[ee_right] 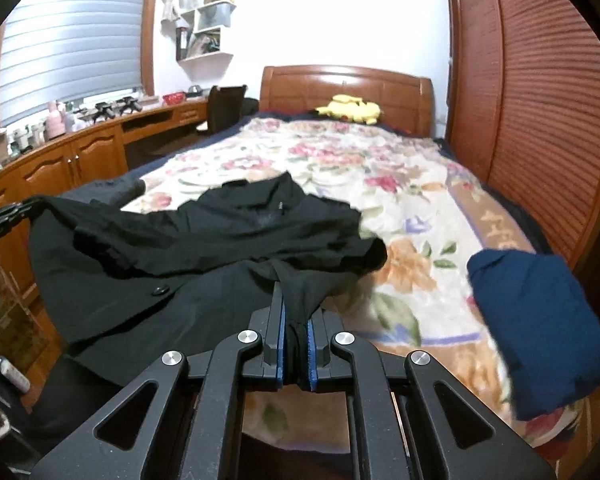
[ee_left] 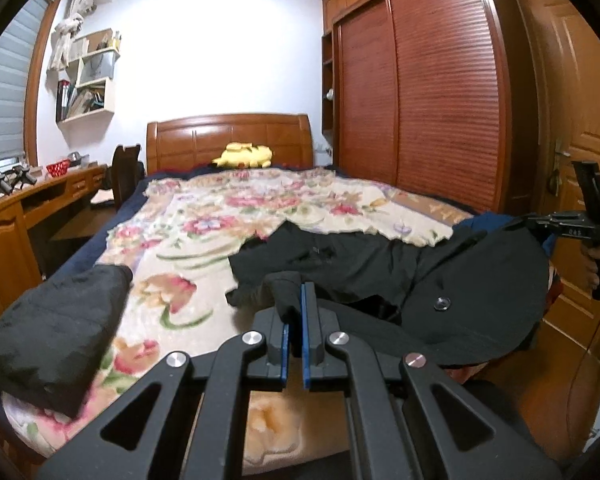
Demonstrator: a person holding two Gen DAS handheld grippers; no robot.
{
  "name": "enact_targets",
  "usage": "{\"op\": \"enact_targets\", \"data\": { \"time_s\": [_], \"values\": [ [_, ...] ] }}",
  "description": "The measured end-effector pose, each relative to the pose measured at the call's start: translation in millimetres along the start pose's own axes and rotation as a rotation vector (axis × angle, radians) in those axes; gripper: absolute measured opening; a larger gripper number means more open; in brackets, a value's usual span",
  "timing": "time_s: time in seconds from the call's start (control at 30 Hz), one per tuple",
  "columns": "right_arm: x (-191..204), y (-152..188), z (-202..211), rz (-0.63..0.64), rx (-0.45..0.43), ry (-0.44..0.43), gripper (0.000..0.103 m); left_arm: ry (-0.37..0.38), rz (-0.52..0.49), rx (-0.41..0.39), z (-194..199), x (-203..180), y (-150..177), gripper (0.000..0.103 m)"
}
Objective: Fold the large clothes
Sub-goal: 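Close both tools on the coat hem, then lift the hem with both tools and fold it over the collar, then release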
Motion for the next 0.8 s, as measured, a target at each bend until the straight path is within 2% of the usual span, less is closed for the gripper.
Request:
{"op": "enact_targets", "data": {
  "time_s": [0.2, 0.4, 0.6, 0.8],
  "values": [
    [-7, -22, 15, 0.002, -0.050, 0.024, 0.005, -0.005, 0.000, -0.050, 12, 5, -17, 0.000],
    [-7, -36, 20, 0.015, -0.081, 0.030, 0.005, -0.024, 0.000, -0.064, 13, 13, -26, 0.001],
    [-11, -40, -7, 0.012, -0.060, 0.049, 0.005, -0.043, 0.008, -0.037, -15, 27, -27, 0.001],
    [-21, -42, -52, 0.005, -0.024, 0.088, 0.005, -0.060, 0.005, -0.016, -51, 40, -33, 0.001]
  ]
}}
Point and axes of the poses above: each gripper's, at about its wrist camera, not at the fingertips, and z roughly against the way its jaws point, x to its left, y to its underside, the point moved 3 cm from there along -z, roughly the way its jaws point, and after that the axes turned 8 degrees about y, right-handed, at the moved point
